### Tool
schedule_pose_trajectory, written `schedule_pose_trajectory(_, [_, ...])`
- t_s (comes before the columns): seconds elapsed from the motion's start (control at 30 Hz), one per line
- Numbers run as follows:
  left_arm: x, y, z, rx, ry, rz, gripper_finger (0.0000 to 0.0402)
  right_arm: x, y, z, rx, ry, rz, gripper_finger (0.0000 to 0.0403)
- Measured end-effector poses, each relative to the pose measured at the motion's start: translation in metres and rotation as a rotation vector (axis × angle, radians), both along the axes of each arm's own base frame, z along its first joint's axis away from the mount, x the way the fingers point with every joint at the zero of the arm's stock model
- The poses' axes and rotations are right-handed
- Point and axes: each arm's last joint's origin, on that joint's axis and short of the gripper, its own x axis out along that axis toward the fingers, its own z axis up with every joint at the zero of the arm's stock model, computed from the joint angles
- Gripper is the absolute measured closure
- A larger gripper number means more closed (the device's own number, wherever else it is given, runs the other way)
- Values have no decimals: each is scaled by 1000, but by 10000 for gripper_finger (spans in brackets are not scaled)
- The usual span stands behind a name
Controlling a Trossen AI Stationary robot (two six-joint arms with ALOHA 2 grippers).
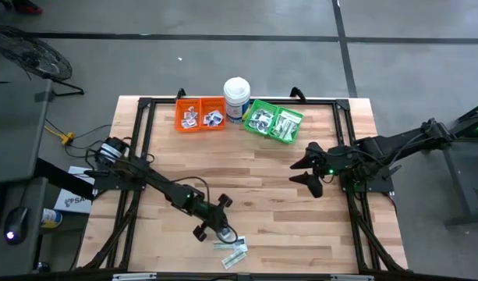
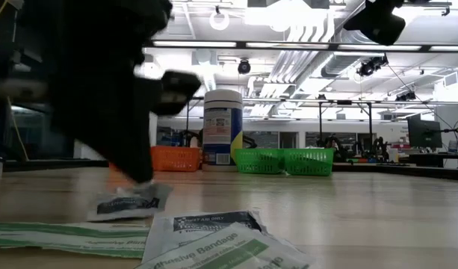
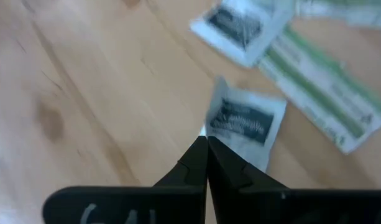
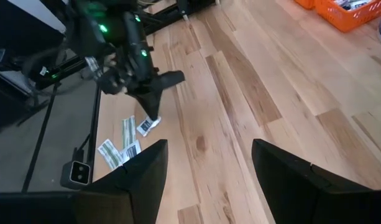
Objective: Pick & Place First Aid Supplies
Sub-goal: Put the black towelette pack into the left green bin
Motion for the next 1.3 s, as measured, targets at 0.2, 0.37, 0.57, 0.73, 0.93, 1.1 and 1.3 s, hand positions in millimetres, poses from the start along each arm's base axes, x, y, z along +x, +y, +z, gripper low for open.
schedule_pose_trajectory(0.2, [-1,0,11,-12,-29,-2,401,2,1,-2,-2,11,5,176])
schedule_pose_trajectory(0.37, [-2,0,12,7,-31,-44,400,4,1,-3,-7,21,15,176])
schedule_pose_trajectory(0.57, [0,-1,14,86,-97,-178,352,4,1,-4,-16,23,21,176])
schedule_pose_trajectory(0.73, [2,-2,12,127,-130,-231,270,4,1,-4,-15,23,21,176])
schedule_pose_trajectory(0.93, [4,-2,-5,191,-96,-233,234,4,1,-3,-19,17,13,176])
schedule_pose_trajectory(1.1, [7,-3,-14,212,-84,-206,258,4,1,-3,-9,15,1,176])
schedule_pose_trajectory(1.3, [6,-4,-36,121,38,-162,334,4,1,-3,-5,14,-2,176])
